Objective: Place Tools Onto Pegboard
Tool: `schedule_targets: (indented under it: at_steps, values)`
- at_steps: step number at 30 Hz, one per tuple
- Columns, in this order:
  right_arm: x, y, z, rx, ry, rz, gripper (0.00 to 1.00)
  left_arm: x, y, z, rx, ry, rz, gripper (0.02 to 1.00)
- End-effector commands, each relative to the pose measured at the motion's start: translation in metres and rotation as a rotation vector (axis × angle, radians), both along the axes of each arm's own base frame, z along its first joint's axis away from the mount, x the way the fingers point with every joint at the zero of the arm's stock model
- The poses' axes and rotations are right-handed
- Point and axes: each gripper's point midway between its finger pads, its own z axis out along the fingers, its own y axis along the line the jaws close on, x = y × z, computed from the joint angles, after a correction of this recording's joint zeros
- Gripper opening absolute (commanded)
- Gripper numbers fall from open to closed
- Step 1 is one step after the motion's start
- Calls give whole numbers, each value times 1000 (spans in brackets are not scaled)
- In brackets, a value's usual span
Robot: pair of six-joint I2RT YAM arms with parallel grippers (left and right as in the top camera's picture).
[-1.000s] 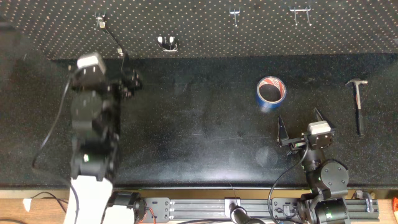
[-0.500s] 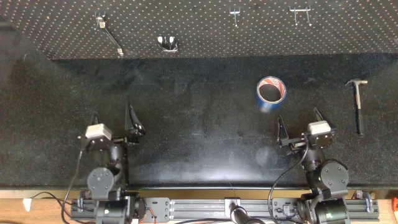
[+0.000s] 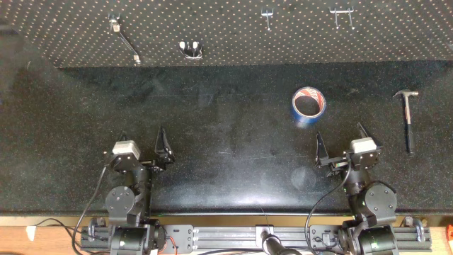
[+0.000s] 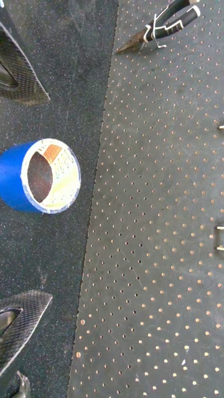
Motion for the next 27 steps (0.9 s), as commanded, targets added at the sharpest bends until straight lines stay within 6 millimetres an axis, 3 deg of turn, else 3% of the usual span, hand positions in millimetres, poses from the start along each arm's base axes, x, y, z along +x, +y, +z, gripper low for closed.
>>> schedule_targets:
  at_steps: [1,16,18,21,23,27]
  values:
    - [-1,2,-1,15,1,5,976,0,-6,-1,29,1,-36,996]
    - [0,-3,-1,6,2,-18,976,0,-6,-1,29,1,-36,996]
    - [0,-4,2,67,11,-27,976,0,-6,-1,29,1,-36,996]
    - [-6,-12,14,149,69,-76,976,0,-6,-1,29,1,-36,996]
    - [-8,-12,33,158,129,-83,976,0,-6,-1,29,1,-36,996]
    - [22,7,71,183,379,-63,976,0,-6,-1,29,1,-36,996]
